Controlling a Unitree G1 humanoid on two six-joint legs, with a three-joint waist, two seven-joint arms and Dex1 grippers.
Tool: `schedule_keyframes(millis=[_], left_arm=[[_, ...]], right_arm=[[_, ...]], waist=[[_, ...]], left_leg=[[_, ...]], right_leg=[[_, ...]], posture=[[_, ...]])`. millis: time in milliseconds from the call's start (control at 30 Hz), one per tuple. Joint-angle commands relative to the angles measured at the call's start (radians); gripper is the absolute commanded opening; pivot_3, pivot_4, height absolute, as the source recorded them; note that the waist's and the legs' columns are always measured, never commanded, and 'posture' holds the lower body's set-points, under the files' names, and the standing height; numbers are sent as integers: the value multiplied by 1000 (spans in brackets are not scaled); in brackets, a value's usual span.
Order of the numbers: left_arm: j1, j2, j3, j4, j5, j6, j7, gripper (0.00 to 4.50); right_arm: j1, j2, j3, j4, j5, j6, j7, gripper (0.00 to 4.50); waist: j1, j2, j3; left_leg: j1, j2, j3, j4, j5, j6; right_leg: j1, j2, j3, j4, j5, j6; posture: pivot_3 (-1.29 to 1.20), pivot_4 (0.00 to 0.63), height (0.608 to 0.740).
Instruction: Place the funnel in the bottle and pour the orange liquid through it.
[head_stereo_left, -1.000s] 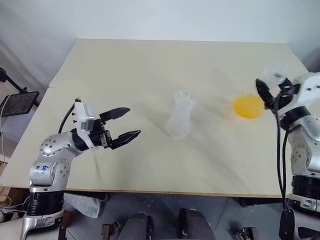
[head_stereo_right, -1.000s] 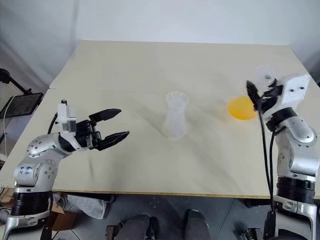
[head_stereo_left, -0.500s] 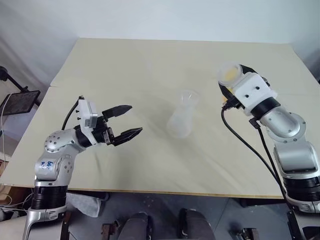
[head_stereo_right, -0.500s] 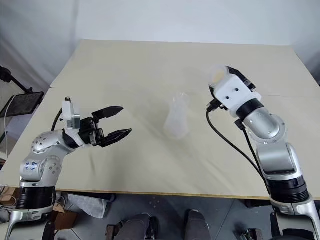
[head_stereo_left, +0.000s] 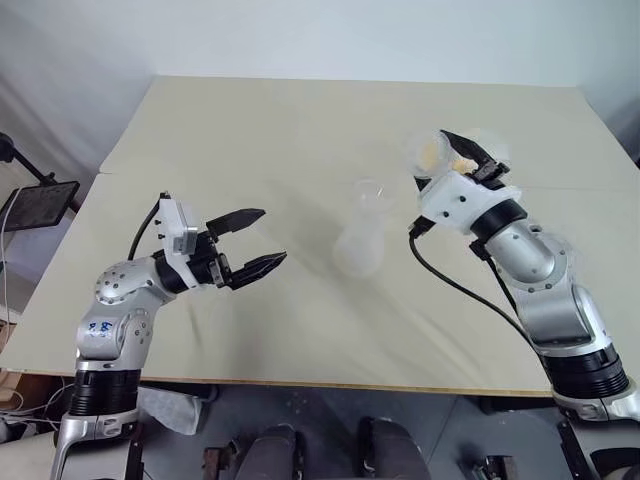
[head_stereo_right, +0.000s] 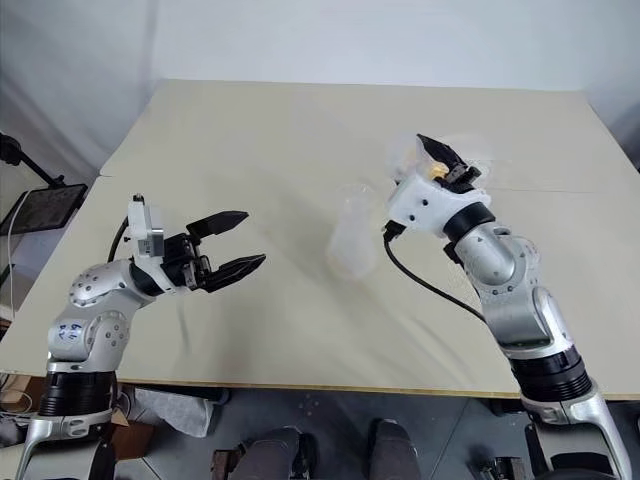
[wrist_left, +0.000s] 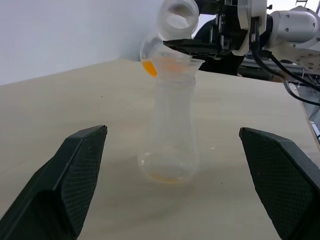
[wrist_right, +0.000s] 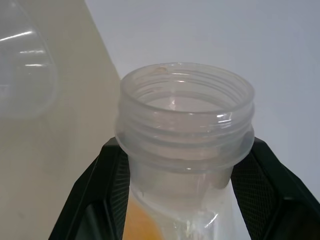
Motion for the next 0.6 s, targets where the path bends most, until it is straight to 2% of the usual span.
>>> schedule_keyframes(millis=[33, 600], left_arm=[[-4, -3, 1, -19, 4, -18, 5, 4500], [-10, -9, -18, -29, -3, -8, 17, 4500]], right_arm=[[-32, -15, -5, -7, -78, -60, -38, 2417], [-62, -22, 24, 47, -296, -246, -76, 2417]], waist=[[0, 0, 0], [-1, 0, 0]], left_leg=[[0, 0, 0, 0, 0, 0], [0, 0, 0, 0, 0, 0]], right_leg=[[0, 0, 0, 0, 0, 0], [0, 0, 0, -1, 0, 0]], posture=[[0, 150, 740], [0, 150, 740]])
